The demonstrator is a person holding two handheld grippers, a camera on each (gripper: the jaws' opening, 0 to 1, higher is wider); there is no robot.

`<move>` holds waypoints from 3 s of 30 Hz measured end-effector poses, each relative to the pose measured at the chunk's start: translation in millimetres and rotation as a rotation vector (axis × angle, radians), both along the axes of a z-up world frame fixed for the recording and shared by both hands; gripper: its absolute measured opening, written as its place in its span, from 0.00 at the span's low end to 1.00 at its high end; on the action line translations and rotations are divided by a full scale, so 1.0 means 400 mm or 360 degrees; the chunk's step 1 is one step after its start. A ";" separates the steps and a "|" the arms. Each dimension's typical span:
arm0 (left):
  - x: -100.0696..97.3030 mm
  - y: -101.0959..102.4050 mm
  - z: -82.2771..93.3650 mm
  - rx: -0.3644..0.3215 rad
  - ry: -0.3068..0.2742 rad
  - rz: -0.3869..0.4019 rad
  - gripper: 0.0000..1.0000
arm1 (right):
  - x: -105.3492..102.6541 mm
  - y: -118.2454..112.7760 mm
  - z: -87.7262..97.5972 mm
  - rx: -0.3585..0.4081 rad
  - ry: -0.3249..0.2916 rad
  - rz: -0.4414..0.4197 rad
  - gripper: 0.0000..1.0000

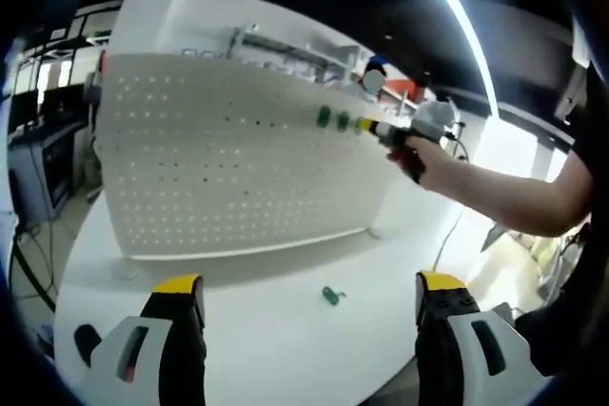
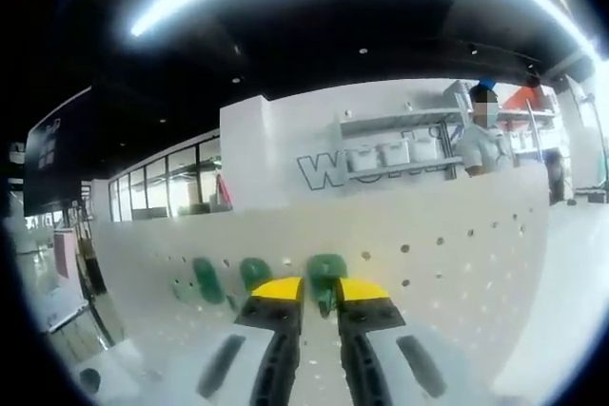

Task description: Insert the hook assembly into the mounting plate slot until the hook locks in place.

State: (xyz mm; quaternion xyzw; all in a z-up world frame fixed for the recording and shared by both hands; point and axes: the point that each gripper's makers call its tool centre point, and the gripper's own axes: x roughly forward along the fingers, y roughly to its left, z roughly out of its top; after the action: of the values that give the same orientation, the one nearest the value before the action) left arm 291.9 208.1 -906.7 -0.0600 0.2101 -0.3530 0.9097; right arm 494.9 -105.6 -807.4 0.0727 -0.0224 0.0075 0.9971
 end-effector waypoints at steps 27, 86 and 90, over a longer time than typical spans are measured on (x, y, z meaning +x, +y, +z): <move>-0.046 -0.022 -0.034 0.0003 0.0054 -0.0071 0.97 | -0.152 0.039 0.054 -0.0084 0.0017 0.0157 0.26; -0.167 -0.132 -0.184 0.0244 0.0239 -0.0374 0.93 | -0.712 0.178 -0.492 0.0015 0.0902 0.0460 0.30; -0.170 -0.150 -0.209 0.0256 0.0269 -0.0406 0.92 | -0.730 0.186 -0.499 0.0048 0.0926 0.0480 0.30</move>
State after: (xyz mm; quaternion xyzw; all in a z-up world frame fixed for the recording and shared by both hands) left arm 223.7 148.2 -990.4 0.0108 0.3195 -0.4414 0.8384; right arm 202.7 -31.2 -1007.0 0.0889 0.2742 0.1337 0.9482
